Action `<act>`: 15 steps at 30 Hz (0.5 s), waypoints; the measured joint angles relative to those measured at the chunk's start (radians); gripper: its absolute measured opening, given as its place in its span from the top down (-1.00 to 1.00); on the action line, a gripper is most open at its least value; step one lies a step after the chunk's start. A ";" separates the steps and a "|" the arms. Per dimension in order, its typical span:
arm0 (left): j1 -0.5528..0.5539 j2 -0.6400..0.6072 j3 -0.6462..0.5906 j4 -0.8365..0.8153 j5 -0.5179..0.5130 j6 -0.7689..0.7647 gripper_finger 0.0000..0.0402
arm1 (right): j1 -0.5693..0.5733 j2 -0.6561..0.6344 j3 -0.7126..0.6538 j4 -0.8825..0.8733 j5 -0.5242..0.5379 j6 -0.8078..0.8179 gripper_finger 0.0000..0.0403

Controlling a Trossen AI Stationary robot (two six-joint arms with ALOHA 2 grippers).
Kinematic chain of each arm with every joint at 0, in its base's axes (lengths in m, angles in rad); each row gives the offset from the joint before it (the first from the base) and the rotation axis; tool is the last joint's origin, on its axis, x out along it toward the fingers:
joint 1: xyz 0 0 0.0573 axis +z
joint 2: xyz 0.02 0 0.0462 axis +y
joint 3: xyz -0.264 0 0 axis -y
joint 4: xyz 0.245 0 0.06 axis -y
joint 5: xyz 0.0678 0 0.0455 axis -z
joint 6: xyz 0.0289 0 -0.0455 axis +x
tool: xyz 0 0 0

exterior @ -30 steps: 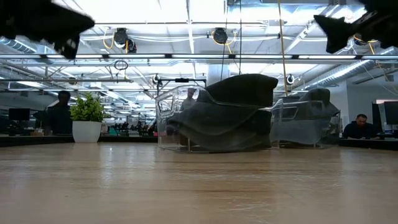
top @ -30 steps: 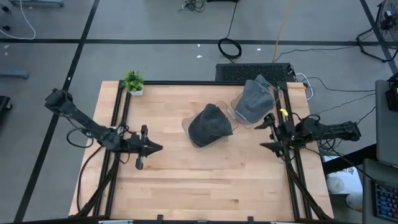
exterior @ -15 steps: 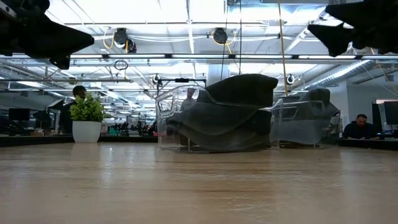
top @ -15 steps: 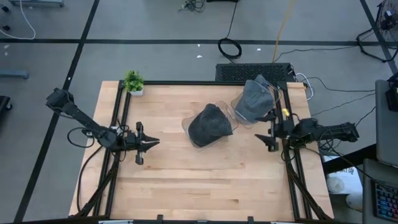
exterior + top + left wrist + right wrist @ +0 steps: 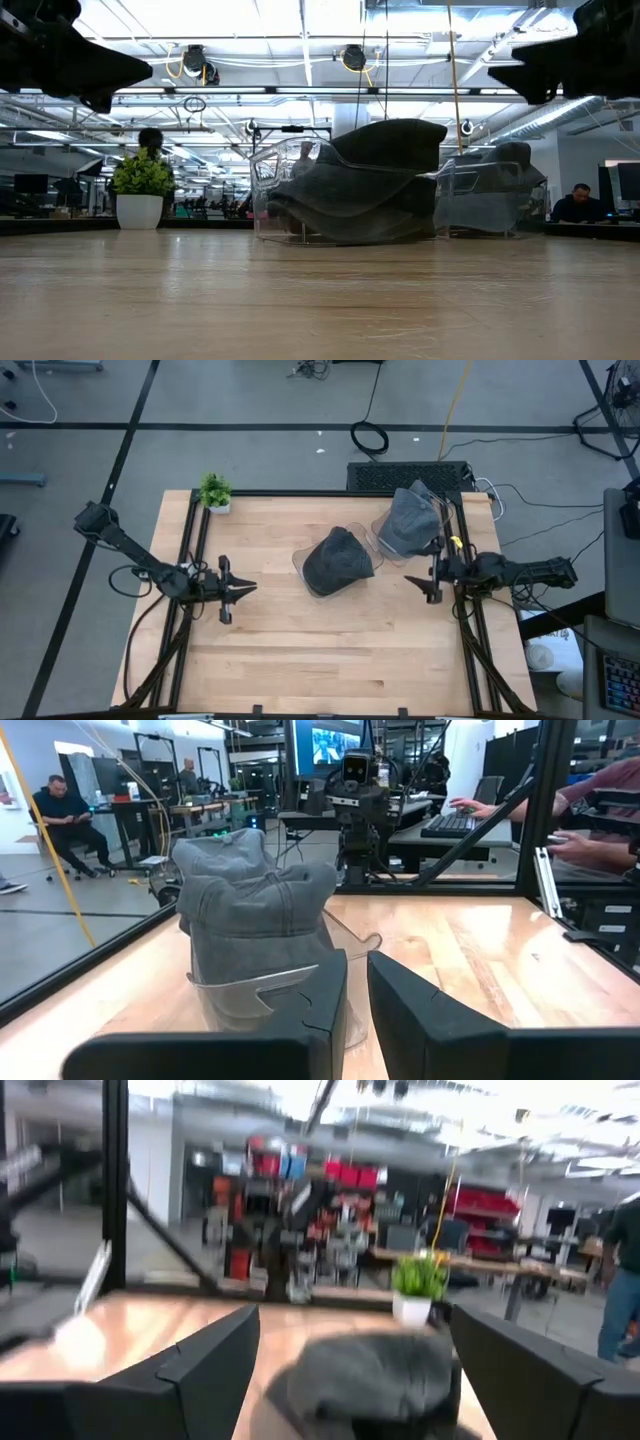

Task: Pick & Place hat
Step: Return to Home Position

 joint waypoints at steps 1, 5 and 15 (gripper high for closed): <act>0.000 0.000 0.000 -0.005 0.000 -0.008 0.74 | 0.000 0.000 0.000 -0.028 0.000 -0.005 -0.58; 0.000 0.000 0.000 -0.006 0.000 -0.022 0.74 | 0.000 0.000 -0.001 -0.069 0.001 0.001 -0.58; 0.001 0.000 0.000 -0.006 -0.001 -0.017 0.75 | 0.000 0.000 -0.002 -0.062 -0.002 0.062 -0.58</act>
